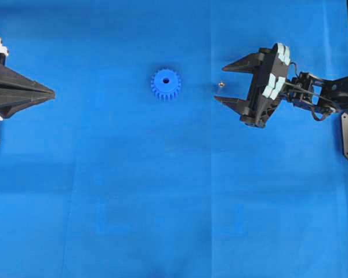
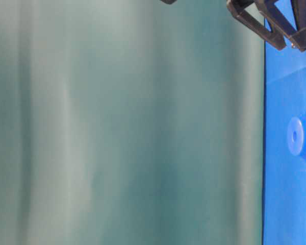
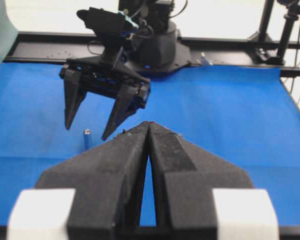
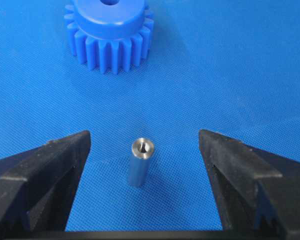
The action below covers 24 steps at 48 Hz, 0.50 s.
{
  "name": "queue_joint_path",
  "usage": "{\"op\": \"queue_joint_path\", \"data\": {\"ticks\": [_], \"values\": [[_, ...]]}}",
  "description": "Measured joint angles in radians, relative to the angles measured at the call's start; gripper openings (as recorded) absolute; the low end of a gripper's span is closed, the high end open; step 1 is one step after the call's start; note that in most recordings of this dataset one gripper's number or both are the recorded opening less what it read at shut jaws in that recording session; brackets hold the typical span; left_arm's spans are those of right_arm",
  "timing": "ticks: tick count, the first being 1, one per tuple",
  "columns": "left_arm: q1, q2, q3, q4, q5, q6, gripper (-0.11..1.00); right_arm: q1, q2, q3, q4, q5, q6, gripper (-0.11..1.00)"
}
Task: Insert the shaft placed at a random location into the center hole of the small gear at another random location.
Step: 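Move the right gripper over the small silver shaft and lower it, then close the right gripper on the silver shaft and lift it upright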
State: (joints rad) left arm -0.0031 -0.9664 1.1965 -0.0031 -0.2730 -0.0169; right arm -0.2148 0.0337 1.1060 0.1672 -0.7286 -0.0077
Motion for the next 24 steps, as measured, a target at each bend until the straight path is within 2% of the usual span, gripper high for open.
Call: {"op": "queue_joint_path", "data": {"ticks": [7, 10, 19, 22, 24], "values": [[0.0, -0.002, 0.002, 0.0, 0.0, 0.0, 0.0, 0.0, 0.008, -0.006, 0.002, 0.0, 0.0, 0.66], [0.0, -0.002, 0.003, 0.0, 0.0, 0.0, 0.0, 0.0, 0.011, -0.008, 0.0, 0.0, 0.0, 0.56], [0.0, 0.0, 0.005, 0.002, 0.0, 0.0, 0.0, 0.003, 0.015, -0.009, 0.002, 0.003, 0.0, 0.13], [0.0, -0.002, 0.005, 0.002, 0.0, 0.0, 0.0, 0.009, 0.014, -0.009, 0.002, 0.003, 0.0, 0.04], [0.0, -0.002, 0.005, 0.002, 0.0, 0.0, 0.0, 0.014, 0.015, -0.011, 0.0, 0.003, 0.0, 0.03]]}}
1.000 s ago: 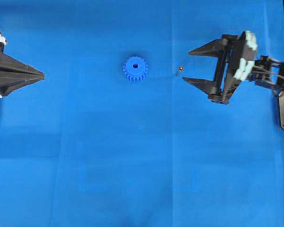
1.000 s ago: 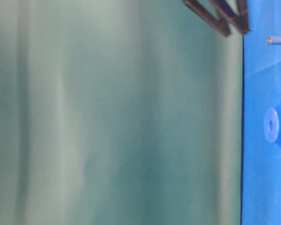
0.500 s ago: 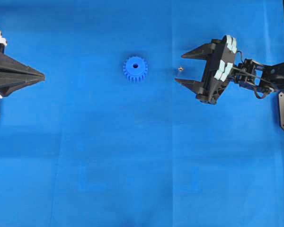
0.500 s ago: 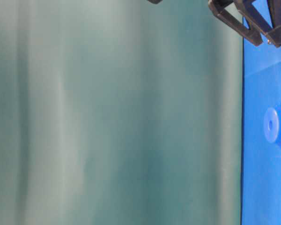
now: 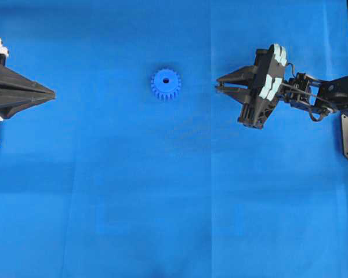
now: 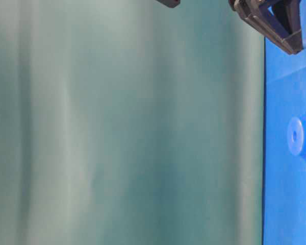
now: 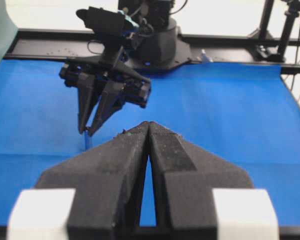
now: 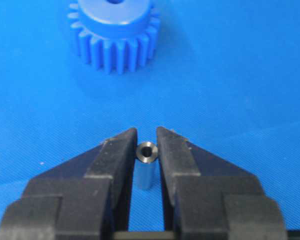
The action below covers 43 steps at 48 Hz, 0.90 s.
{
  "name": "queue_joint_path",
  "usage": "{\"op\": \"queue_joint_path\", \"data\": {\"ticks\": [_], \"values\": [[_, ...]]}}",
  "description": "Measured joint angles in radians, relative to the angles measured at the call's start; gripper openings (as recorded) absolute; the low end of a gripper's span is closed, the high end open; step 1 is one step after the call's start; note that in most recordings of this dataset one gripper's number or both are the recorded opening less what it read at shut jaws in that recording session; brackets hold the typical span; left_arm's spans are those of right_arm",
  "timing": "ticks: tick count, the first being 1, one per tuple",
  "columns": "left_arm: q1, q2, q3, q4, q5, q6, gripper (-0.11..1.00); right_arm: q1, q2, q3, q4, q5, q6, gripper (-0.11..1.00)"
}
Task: Insert the shaft placed at a random location into the center hole of the small gear at another random location.
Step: 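Close the right gripper on the silver shaft and lift it upright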
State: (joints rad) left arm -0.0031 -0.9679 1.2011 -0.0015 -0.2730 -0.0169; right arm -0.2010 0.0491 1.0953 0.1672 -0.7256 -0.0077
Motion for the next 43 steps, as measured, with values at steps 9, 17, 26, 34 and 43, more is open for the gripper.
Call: {"op": "queue_joint_path", "data": {"ticks": [9, 17, 26, 34, 43], "values": [[0.0, 0.002, 0.002, 0.0, 0.002, 0.0, 0.0, 0.003, 0.0, -0.002, 0.002, 0.015, 0.002, 0.03], [0.0, 0.0, 0.0, -0.002, 0.002, 0.0, 0.0, 0.003, -0.005, -0.005, 0.0, 0.023, 0.002, 0.03], [0.0, 0.002, 0.002, 0.0, 0.005, 0.0, 0.0, 0.005, -0.095, -0.005, 0.002, 0.095, -0.002, 0.03], [0.002, 0.0, 0.002, 0.0, 0.006, 0.0, 0.0, 0.003, -0.212, -0.009, 0.002, 0.199, -0.011, 0.03], [0.0, 0.0, 0.002, -0.002, 0.006, 0.0, 0.0, -0.003, -0.249, -0.011, 0.002, 0.252, -0.012, 0.03]]}}
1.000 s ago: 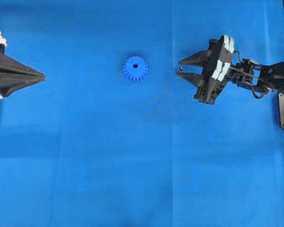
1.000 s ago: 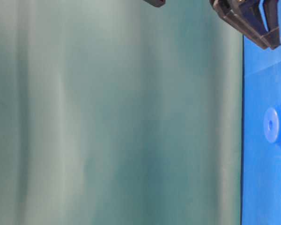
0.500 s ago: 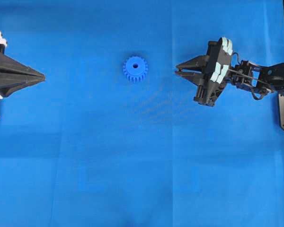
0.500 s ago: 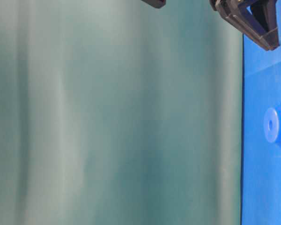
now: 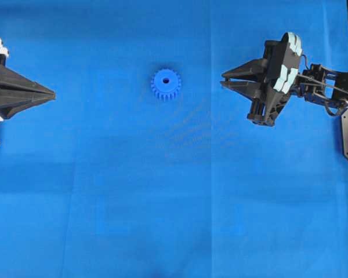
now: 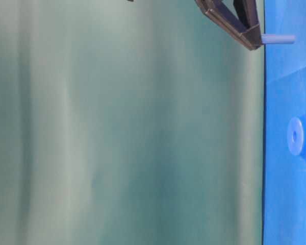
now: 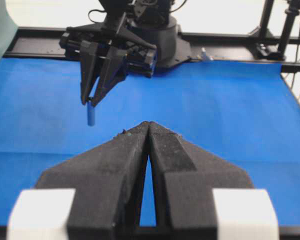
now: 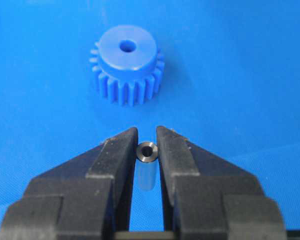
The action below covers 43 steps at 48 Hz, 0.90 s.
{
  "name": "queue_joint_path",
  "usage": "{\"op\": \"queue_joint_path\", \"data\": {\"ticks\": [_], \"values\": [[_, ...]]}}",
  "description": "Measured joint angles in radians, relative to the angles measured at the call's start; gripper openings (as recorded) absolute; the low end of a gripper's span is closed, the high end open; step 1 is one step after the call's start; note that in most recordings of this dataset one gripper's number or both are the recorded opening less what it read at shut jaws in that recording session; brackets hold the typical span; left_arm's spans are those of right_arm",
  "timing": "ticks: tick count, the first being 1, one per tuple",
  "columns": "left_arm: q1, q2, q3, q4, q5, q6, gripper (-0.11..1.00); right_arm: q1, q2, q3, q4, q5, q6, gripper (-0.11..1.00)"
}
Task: Insert the shaft placed at a random location into the center hole of the small gear at another random location.
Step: 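Close the right gripper on the silver shaft and lift it upright, then carry the held shaft left over the blue gear's center hole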
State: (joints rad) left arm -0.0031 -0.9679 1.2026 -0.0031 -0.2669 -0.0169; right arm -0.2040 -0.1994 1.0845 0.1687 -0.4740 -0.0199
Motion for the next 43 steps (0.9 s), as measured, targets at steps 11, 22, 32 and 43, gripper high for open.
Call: {"op": "queue_joint_path", "data": {"ticks": [11, 22, 32, 43], "values": [[0.0, 0.0, -0.002, 0.002, 0.0, 0.0, 0.0, -0.002, 0.015, -0.04, 0.0, 0.009, 0.0, 0.03], [0.0, 0.0, 0.0, 0.002, 0.0, 0.0, 0.0, -0.002, 0.086, -0.15, -0.003, 0.038, -0.008, 0.03], [0.0, 0.0, -0.002, 0.002, 0.0, 0.0, 0.0, 0.0, 0.178, -0.282, -0.015, 0.084, -0.008, 0.03], [0.0, 0.0, -0.002, 0.0, 0.0, 0.0, 0.0, 0.003, 0.247, -0.393, -0.029, 0.13, -0.011, 0.03]]}}
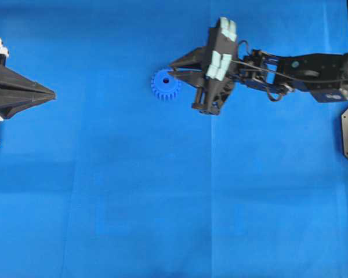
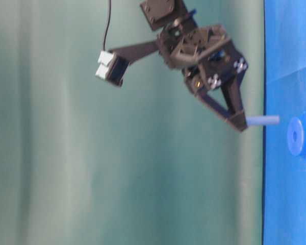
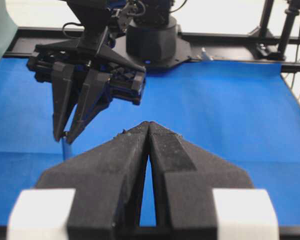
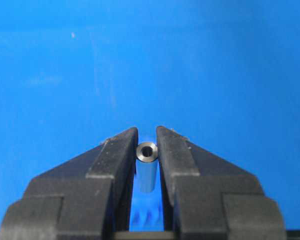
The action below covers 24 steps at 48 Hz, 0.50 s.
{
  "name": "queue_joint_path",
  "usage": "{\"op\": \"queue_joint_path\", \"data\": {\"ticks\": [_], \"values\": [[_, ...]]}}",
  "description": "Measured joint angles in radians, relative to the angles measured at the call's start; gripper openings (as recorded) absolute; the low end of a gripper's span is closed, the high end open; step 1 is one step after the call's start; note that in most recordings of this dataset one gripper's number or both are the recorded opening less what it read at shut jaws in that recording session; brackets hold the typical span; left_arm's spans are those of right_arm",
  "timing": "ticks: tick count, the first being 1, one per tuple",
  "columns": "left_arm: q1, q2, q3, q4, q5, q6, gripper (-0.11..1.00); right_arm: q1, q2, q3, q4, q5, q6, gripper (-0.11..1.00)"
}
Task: Insert the shaft placed at a random location into the center hole of the small gear at another random location.
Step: 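Carry the held shaft left over the blue gear's center hole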
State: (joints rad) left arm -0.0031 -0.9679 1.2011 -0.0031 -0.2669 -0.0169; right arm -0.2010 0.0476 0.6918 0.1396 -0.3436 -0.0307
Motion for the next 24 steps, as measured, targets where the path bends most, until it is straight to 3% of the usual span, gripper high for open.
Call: {"op": "queue_joint_path", "data": {"ticks": [24], "values": [[0.0, 0.0, 0.002, 0.0, 0.002, 0.0, 0.0, 0.0, 0.026, -0.032, -0.009, 0.002, 0.0, 0.03]]}}
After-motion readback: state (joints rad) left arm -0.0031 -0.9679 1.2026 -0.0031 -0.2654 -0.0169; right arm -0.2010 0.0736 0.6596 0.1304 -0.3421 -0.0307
